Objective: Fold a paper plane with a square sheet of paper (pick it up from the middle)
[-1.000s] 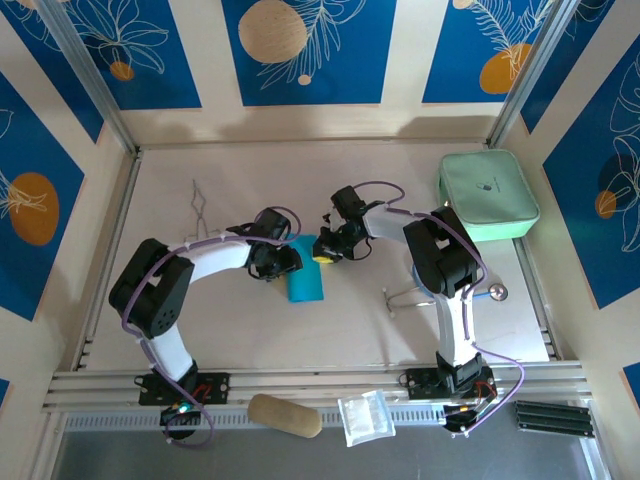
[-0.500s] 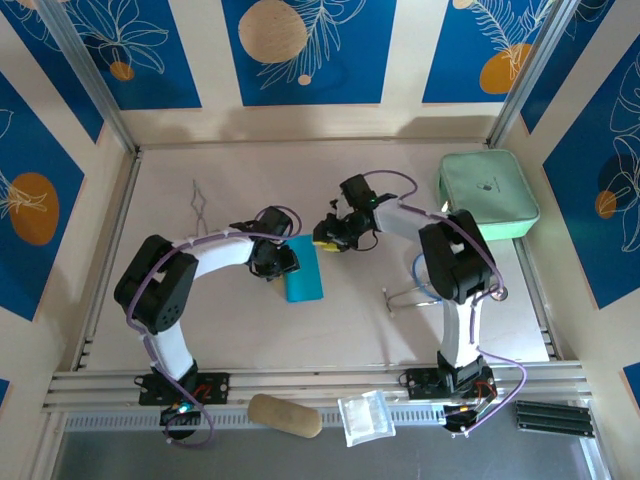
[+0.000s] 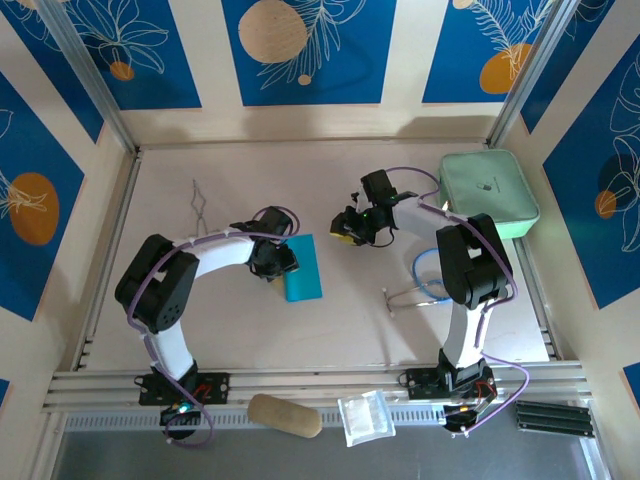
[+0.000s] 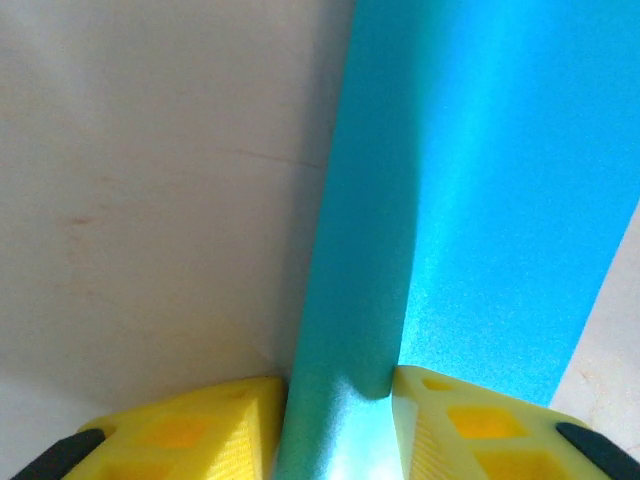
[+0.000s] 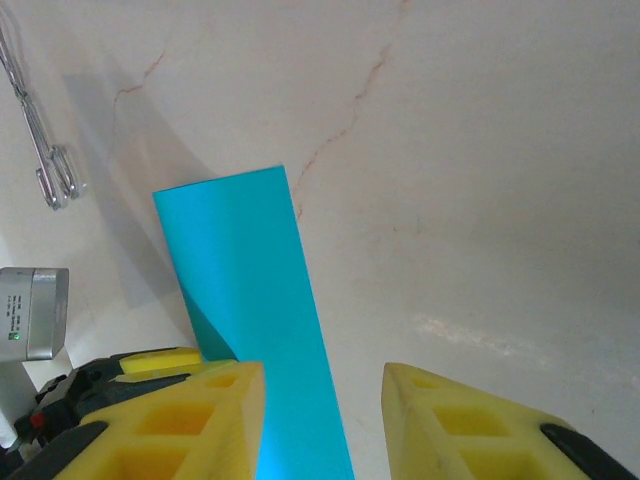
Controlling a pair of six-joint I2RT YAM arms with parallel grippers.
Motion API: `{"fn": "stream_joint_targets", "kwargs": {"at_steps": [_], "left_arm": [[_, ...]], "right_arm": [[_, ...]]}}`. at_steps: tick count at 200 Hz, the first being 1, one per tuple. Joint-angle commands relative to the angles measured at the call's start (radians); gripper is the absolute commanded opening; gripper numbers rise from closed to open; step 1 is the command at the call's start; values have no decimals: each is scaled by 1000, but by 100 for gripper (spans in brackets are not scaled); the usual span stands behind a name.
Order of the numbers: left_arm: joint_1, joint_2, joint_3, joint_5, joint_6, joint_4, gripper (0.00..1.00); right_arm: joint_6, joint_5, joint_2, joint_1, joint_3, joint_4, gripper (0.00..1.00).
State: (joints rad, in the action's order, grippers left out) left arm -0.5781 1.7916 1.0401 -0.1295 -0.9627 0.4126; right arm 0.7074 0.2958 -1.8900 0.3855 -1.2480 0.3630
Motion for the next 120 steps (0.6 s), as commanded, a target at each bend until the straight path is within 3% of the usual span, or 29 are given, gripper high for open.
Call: {"fn": "stream_joint_targets", "kwargs": {"at_steps": [1,120], "left_arm": [[-1,95,-43,11,-30,56,39],[-5,143,-32,-2,-36,90,43]], "right_arm": [[10,22,-11,5,15,10,37],[0,35,-19,14,19,8,37]]}}
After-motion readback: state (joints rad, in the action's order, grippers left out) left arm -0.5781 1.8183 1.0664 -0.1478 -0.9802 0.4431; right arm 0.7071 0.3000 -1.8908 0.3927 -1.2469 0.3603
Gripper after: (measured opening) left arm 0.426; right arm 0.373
